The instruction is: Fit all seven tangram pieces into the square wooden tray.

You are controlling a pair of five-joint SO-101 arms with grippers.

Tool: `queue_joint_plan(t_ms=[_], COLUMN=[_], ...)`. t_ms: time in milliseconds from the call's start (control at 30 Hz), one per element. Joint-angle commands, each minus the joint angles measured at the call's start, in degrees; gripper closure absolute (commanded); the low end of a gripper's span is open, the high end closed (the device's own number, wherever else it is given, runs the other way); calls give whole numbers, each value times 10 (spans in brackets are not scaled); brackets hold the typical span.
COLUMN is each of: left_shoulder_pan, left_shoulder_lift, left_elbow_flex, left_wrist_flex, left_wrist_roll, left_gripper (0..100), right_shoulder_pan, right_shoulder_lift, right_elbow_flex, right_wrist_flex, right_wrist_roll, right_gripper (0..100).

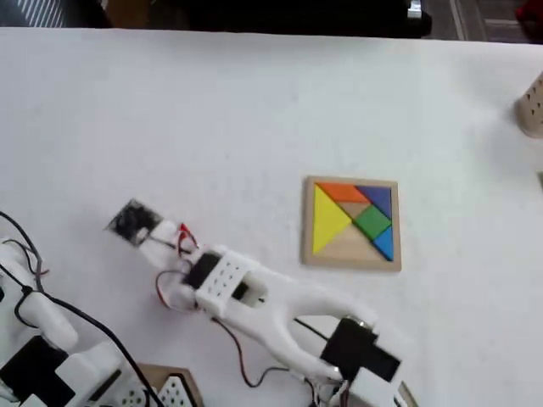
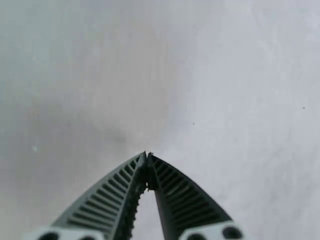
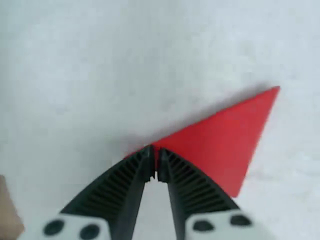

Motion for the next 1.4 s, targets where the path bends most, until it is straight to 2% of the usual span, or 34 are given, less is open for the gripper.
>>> queue_joint_plan(t_ms=[0, 233, 600, 700, 867, 1000, 1233, 1367], left_shoulder_pan=[12, 12, 12, 12, 12, 12, 13, 13], left_shoulder_lift=[-4, -4, -3, -3, -3, -3, -3, -3], left_elbow_flex=[-5, -4, -4, -4, -4, -4, -4, -4], left_wrist_flex=[-13, -13, -13, -13, -13, -13, -13, -13], left_wrist_roll=[11, 11, 11, 11, 11, 12, 12, 12], left_gripper=[976, 976, 976, 976, 976, 976, 976, 976], right_shoulder_pan=[22, 61, 174, 167, 81, 21, -7, -2], right_shoulder_lift=[37, 82, 76, 33, -83, -105, -40, 9], right_elbow_flex=[-23, -93, -96, -96, -82, -24, 45, 43], right_wrist_flex=[-26, 42, 51, 84, 137, 65, -167, -190], right_wrist_roll=[-40, -55, -55, -60, -60, -60, -56, -55], right_gripper=[980, 981, 981, 981, 981, 980, 978, 978])
